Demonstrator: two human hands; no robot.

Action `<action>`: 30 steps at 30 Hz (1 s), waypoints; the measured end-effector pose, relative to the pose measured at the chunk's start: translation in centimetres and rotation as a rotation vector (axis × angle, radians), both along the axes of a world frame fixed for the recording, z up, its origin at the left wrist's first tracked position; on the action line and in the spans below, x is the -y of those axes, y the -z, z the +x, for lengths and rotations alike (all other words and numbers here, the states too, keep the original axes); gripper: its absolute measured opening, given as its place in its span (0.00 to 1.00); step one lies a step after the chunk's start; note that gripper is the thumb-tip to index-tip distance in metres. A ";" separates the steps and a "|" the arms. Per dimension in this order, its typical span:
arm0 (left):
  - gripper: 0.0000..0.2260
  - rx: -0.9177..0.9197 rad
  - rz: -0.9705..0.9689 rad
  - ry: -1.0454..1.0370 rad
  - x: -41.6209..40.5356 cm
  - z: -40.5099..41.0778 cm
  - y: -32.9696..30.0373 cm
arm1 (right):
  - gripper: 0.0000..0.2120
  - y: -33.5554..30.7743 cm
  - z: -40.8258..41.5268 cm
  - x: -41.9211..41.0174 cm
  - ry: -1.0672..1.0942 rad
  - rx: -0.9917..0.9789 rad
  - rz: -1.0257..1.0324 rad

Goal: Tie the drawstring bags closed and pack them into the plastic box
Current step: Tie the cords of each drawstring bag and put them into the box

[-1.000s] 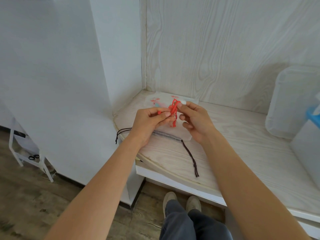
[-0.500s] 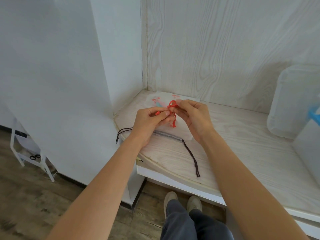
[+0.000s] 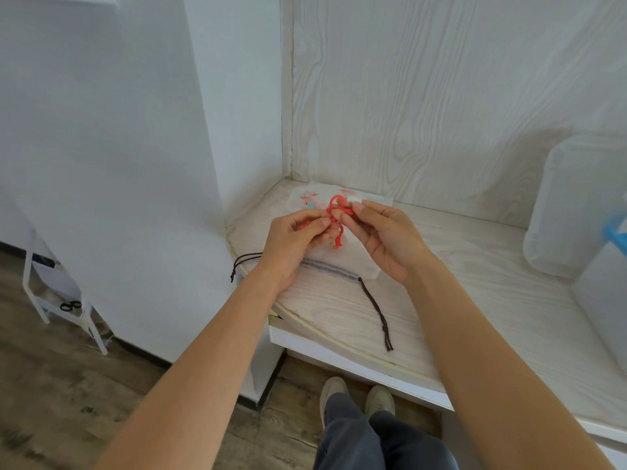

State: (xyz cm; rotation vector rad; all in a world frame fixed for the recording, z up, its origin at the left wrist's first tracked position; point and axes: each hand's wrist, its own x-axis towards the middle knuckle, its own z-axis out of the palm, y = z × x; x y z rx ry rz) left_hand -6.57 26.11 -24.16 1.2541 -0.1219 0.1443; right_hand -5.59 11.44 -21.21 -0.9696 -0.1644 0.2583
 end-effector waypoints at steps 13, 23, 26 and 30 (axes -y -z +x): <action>0.04 0.034 0.098 0.016 -0.1 0.2 0.3 | 0.06 -1.6 -0.1 0.2 0.222 0.461 -0.874; 0.06 0.116 0.222 -0.100 0.3 -0.1 0.1 | 0.05 -1.4 0.1 -0.5 0.319 0.783 -1.389; 0.06 0.130 0.228 -0.115 0.2 -0.2 0.0 | 0.04 -1.1 0.3 -0.4 0.343 0.811 -1.382; 0.06 0.144 0.202 -0.135 0.3 -0.3 -0.1 | 0.04 -0.4 0.7 -0.7 0.385 0.880 -1.442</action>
